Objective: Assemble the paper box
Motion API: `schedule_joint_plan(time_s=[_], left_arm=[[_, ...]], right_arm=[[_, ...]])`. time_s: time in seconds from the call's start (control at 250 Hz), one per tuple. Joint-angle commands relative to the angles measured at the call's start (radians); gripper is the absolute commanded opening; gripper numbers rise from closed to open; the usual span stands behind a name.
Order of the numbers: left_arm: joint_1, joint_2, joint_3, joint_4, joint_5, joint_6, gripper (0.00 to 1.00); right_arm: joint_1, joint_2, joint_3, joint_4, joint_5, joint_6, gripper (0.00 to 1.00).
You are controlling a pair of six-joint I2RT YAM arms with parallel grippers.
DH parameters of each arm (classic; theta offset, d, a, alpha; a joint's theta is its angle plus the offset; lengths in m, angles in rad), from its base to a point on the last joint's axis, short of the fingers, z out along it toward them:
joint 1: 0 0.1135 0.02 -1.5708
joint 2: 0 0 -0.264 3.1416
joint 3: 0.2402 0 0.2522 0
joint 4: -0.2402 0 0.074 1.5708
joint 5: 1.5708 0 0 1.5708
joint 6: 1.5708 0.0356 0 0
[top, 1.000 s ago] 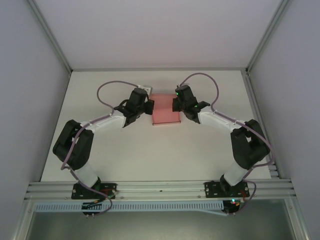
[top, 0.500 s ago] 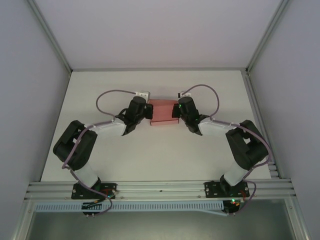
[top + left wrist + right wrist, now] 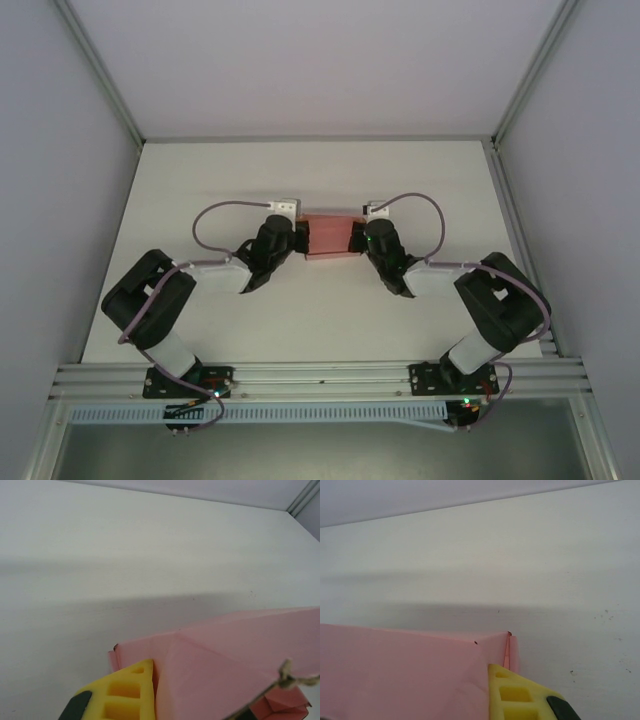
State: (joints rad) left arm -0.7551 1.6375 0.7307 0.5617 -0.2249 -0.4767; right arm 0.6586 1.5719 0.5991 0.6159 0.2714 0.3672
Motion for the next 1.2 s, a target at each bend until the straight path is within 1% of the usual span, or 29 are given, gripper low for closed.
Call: schedule_joint_plan(time_s=[0.0, 0.06, 0.116, 0.164, 0.26, 0.319, 0.363, 0.419, 0.519, 0.583, 0.659, 0.739, 0.791, 0.823, 0.843, 0.906, 0.95, 1.014, 1.066, 1.182, 1.194], left_arm=[[-0.026, 0.001, 0.05, -0.068, 0.031, -0.116, 0.0], [-0.031, -0.004, 0.063, -0.062, 0.013, -0.122, 0.0], [-0.029, -0.008, 0.065, -0.058, 0.013, -0.163, 0.0], [-0.034, -0.011, 0.066, -0.037, 0.038, -0.136, 0.0], [-0.04, -0.013, 0.062, -0.065, 0.002, -0.114, 0.0], [-0.04, -0.004, 0.018, -0.021, -0.004, -0.095, 0.0], [-0.041, 0.004, -0.025, 0.031, 0.015, -0.081, 0.0], [-0.04, 0.006, -0.083, 0.102, 0.073, -0.031, 0.01], [-0.04, -0.007, -0.175, 0.167, 0.112, -0.022, 0.03], [-0.041, -0.009, -0.204, 0.182, 0.146, -0.01, 0.03], [-0.042, -0.01, -0.216, 0.189, 0.172, -0.019, 0.03], [-0.042, -0.011, -0.209, 0.196, 0.171, -0.042, 0.03], [-0.042, -0.002, -0.188, 0.2, 0.177, -0.069, 0.0], [-0.043, 0.007, -0.172, 0.201, 0.172, -0.096, 0.0], [-0.044, 0.013, -0.162, 0.203, 0.17, -0.121, 0.0], [-0.048, 0.035, -0.127, 0.223, 0.186, -0.177, 0.0], [-0.059, 0.042, -0.108, 0.239, 0.203, -0.185, 0.0], [-0.09, 0.038, -0.091, 0.231, 0.187, -0.164, 0.0], [-0.111, 0.029, -0.087, 0.21, 0.139, -0.149, 0.0], [-0.119, -0.003, -0.125, 0.19, 0.08, -0.138, 0.0], [-0.119, -0.008, -0.131, 0.19, 0.078, -0.136, 0.01]], right_arm=[[0.033, 0.031, -0.03, -0.095, -0.033, 0.044, 0.0], [0.038, 0.032, -0.029, -0.096, -0.035, 0.047, 0.0], [0.044, 0.031, -0.031, -0.104, -0.019, 0.056, 0.0], [0.044, 0.027, -0.032, -0.107, -0.02, 0.057, 0.0], [0.045, 0.013, -0.04, -0.107, -0.006, 0.057, 0.0], [0.045, 0.007, -0.046, -0.104, 0.005, 0.058, 0.0], [0.047, 0.007, -0.052, -0.093, 0.005, 0.047, 0.0], [0.048, 0.007, -0.064, -0.086, 0.023, 0.049, 0.0], [0.05, 0.0, -0.087, -0.083, 0.031, 0.041, 0.0], [0.053, -0.014, -0.109, -0.062, 0.029, 0.036, 0.0], [0.052, -0.028, -0.125, -0.053, 0.03, 0.036, 0.0], [0.057, -0.026, -0.125, -0.069, 0.03, 0.039, 0.0], [0.061, -0.017, -0.125, -0.068, 0.031, 0.052, 0.0], [0.063, -0.01, -0.126, -0.064, 0.03, 0.064, 0.0], [0.065, -0.004, -0.124, -0.059, 0.054, 0.073, 0.0], [0.073, 0.012, -0.111, -0.061, 0.058, 0.1, 0.0], [0.081, 0.014, -0.1, -0.069, 0.063, 0.101, 0.0], [0.102, 0.01, -0.094, -0.083, 0.099, 0.09, 0.0], [0.11, 0.002, -0.098, -0.09, 0.124, 0.091, 0.0], [0.114, -0.025, -0.135, -0.063, 0.166, 0.099, 0.0], [0.114, -0.027, -0.14, -0.058, 0.167, 0.097, 0.0]])
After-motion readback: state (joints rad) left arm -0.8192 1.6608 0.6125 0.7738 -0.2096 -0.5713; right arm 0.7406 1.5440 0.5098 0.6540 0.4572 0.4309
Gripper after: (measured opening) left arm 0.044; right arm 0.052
